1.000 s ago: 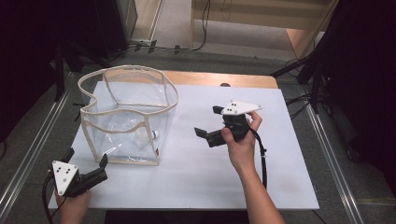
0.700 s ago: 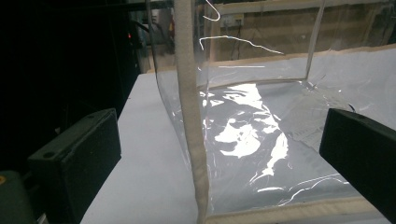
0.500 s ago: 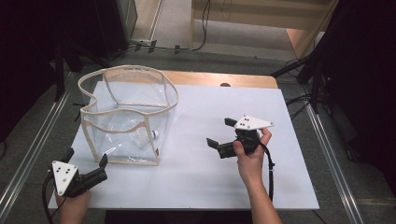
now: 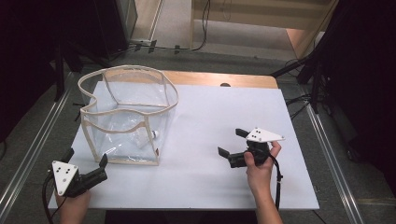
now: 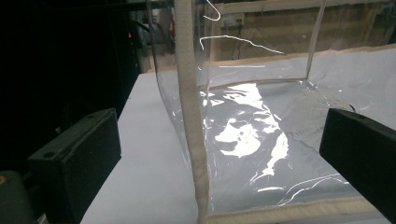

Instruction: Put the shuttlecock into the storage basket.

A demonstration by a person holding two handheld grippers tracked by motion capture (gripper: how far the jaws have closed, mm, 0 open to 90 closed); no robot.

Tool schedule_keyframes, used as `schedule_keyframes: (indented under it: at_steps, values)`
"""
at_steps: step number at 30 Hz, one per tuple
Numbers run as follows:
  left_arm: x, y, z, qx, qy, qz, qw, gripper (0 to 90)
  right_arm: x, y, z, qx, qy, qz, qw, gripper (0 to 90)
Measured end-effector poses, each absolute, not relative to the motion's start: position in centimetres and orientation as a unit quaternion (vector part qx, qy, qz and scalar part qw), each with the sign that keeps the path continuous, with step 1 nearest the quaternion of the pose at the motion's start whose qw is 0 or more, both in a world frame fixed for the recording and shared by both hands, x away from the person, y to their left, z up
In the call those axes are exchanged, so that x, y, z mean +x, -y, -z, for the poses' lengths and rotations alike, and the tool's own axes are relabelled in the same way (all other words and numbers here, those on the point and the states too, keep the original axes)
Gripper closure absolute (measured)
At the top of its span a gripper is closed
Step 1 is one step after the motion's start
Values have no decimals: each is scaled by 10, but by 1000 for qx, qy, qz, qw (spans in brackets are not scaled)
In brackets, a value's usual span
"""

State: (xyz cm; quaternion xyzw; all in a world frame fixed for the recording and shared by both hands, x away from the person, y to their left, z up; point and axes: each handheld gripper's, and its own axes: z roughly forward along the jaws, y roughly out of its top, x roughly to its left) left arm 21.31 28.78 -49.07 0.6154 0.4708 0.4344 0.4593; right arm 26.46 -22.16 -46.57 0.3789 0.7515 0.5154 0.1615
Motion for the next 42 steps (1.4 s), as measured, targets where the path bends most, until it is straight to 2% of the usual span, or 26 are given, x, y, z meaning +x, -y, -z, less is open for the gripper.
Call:
schedule_keyframes:
  at_steps: [42]
  values:
    - [213,-287,491,616,-471,-437,455,0,225,309,488,456,-718,-485,203,0]
